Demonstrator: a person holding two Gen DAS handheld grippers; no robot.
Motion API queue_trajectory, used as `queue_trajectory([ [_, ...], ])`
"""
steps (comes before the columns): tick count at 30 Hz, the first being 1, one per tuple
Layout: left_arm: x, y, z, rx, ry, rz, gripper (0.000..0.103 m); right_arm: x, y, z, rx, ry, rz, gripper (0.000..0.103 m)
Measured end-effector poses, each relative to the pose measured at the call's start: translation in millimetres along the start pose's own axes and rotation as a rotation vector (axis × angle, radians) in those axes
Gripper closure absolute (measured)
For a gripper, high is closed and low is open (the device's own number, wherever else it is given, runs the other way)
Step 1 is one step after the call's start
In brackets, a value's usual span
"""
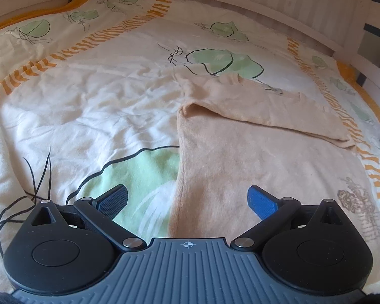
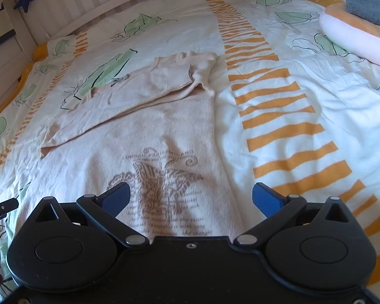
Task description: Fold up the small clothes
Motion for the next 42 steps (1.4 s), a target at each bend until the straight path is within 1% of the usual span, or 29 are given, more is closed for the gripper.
queue_trajectory([
  [8, 12, -15, 9, 0.014, 0.008, 0.029, 0.001, 13, -10, 2, -0.013, 0.015, 0.034, 0.0],
  [15, 21, -29, 7, 0.001, -0.018, 0.06, 0.001, 24, -18, 2, -0.012, 0.021, 0.071, 0.0],
  [19, 24, -36, 5, -0.026, -0.028, 0.069, 0.001, 28, -19, 0, -0.015, 0.021, 0.08, 0.0],
  [26, 18, -42, 3, -0.057, -0.04, 0.106, 0.001, 24, -19, 0, 0.005, 0.035, 0.137, 0.0],
  [34, 15, -47, 2, -0.076, -0.044, 0.13, 0.001, 13, -23, -6, -0.015, 0.064, 0.195, 0.0],
  [38, 14, -47, 1, -0.084, -0.042, 0.143, 0.001, 3, -29, -7, -0.027, 0.104, 0.259, 0.0],
  [42, 11, -45, 2, -0.082, -0.048, 0.149, 0.001, -3, -30, -12, -0.09, 0.175, 0.278, 0.0],
])
Point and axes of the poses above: each gripper's, at about its wrist camera, not at the fingertips, and x roughly against the way its jaws point, z to its left, y to its top, the point moved 3 cm from there along -x, roughly the way its jaws point, and after that the axes turned 14 degrees about -z, right-handed, at the moved point
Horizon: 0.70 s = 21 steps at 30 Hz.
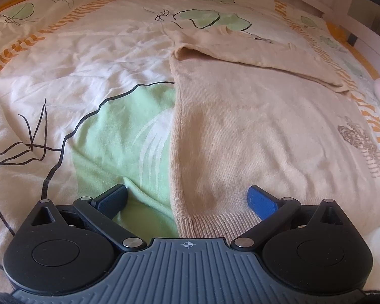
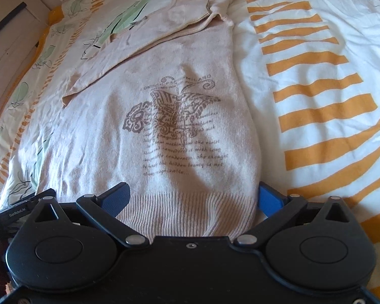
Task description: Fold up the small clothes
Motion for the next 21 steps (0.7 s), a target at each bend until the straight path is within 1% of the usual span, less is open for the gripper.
queue_trajectory([
  [4, -2, 1, 0, -0.002, -0.004, 0.008, 0.001, 1, 3, -5, -0.053, 0.03, 0.001, 0.0],
  [11, -1, 2, -2, -0.004, -0.028, 0.02, 0.001, 2, 3, -5, -0.048, 0.034, 0.005, 0.0],
  [14, 1, 1, -2, 0.001, -0.045, 0.021, 0.002, 2, 3, -5, -0.054, 0.055, 0.02, 0.0],
  [16, 3, 1, -2, 0.002, -0.051, 0.021, 0.004, 3, 3, -5, -0.062, 0.075, 0.032, 0.0],
  [17, 5, 1, -2, 0.003, -0.049, 0.02, 0.009, 3, 3, -6, -0.065, 0.085, 0.039, 0.0],
  [19, 8, 0, -2, 0.006, -0.05, 0.019, 0.012, 4, 3, -6, -0.069, 0.104, 0.052, 0.0],
  [20, 9, 0, -1, 0.008, -0.05, 0.019, 0.015, 5, 3, -5, -0.069, 0.113, 0.059, 0.0],
  [21, 10, 0, -1, 0.009, -0.044, 0.017, 0.022, 5, 2, -5, -0.067, 0.119, 0.065, 0.0],
])
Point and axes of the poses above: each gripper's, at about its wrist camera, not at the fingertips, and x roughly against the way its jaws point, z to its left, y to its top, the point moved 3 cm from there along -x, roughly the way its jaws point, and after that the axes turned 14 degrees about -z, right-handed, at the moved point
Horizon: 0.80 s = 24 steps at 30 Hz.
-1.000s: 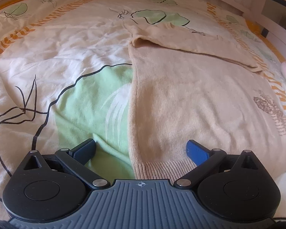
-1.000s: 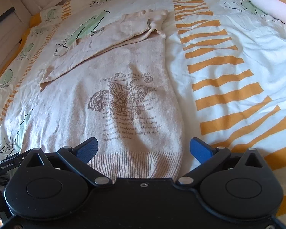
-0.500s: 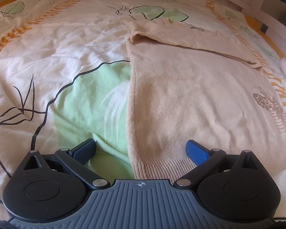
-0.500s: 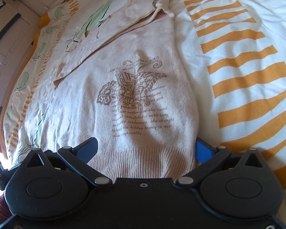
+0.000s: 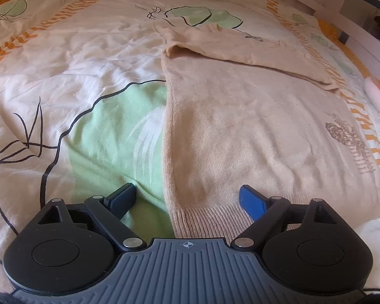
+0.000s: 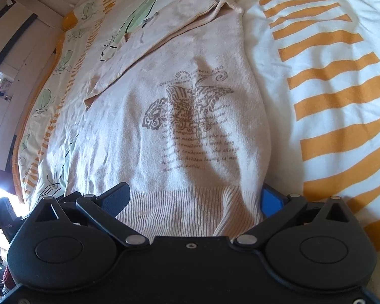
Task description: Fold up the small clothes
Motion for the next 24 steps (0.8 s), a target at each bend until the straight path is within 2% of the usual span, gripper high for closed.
queue_trajectory([
  [1, 1, 0, 1, 0.002, 0.008, -0.003, 0.025, 0, 0, 0, 0.003, 0.006, 0.007, 0.0],
  [4, 5, 2, 6, 0.022, 0.031, -0.018, 0.048, 0, -1, 2, 0.015, 0.018, 0.024, 0.0],
  [5, 6, 2, 8, 0.035, 0.035, -0.024, 0.059, 0, -2, 3, 0.019, 0.015, 0.026, 0.002],
  [6, 6, 3, 10, 0.05, 0.031, -0.027, 0.064, 0, -2, 4, 0.021, 0.009, 0.026, 0.005],
  [8, 6, 4, 13, 0.074, 0.028, -0.03, 0.07, 1, -4, 2, 0.012, -0.007, 0.025, 0.029],
  [10, 6, 4, 15, 0.088, 0.016, -0.033, 0.078, 2, -4, 0, -0.004, -0.023, 0.021, 0.044],
  [11, 6, 4, 15, 0.092, 0.002, -0.032, 0.084, 3, -5, -2, -0.013, -0.02, 0.019, 0.056],
  [12, 6, 5, 14, 0.097, -0.011, -0.031, 0.091, 4, -5, -2, -0.022, -0.015, 0.015, 0.061],
  [14, 6, 5, 12, 0.097, -0.012, -0.034, 0.095, 7, -5, -2, -0.025, -0.01, -0.004, 0.076],
  [16, 8, 6, 10, 0.096, -0.014, -0.047, 0.098, 11, -4, 0, -0.025, 0.01, -0.033, 0.08],
  [24, 20, 17, 16, 0.178, -0.041, -0.113, 0.099, 40, 12, 2, -0.044, 0.083, -0.216, 0.085],
])
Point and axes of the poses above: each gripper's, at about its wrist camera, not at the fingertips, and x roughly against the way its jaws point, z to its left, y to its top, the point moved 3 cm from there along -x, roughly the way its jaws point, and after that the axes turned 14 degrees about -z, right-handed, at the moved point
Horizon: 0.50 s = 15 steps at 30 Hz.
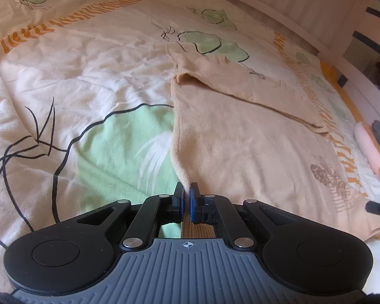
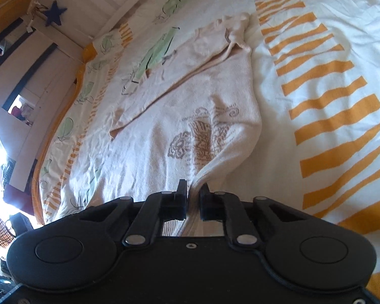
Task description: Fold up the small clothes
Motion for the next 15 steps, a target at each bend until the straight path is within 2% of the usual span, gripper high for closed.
queue_trajectory([
  [3, 5, 11, -1, 0.019, -0.013, -0.038, 0.099, 4, 7, -3, -0.025, 0.017, -0.038, 0.085],
  [10, 9, 33, -6, 0.05, -0.04, -0.097, 0.099, 5, 10, -6, -0.048, 0.02, -0.059, 0.085],
  [12, 8, 35, -7, 0.048, -0.042, -0.097, 0.099, 3, 8, -7, -0.059, 0.004, -0.039, 0.085],
  [15, 7, 32, -7, 0.036, -0.034, -0.081, 0.099, 0, 1, -13, -0.039, -0.076, 0.037, 0.084],
])
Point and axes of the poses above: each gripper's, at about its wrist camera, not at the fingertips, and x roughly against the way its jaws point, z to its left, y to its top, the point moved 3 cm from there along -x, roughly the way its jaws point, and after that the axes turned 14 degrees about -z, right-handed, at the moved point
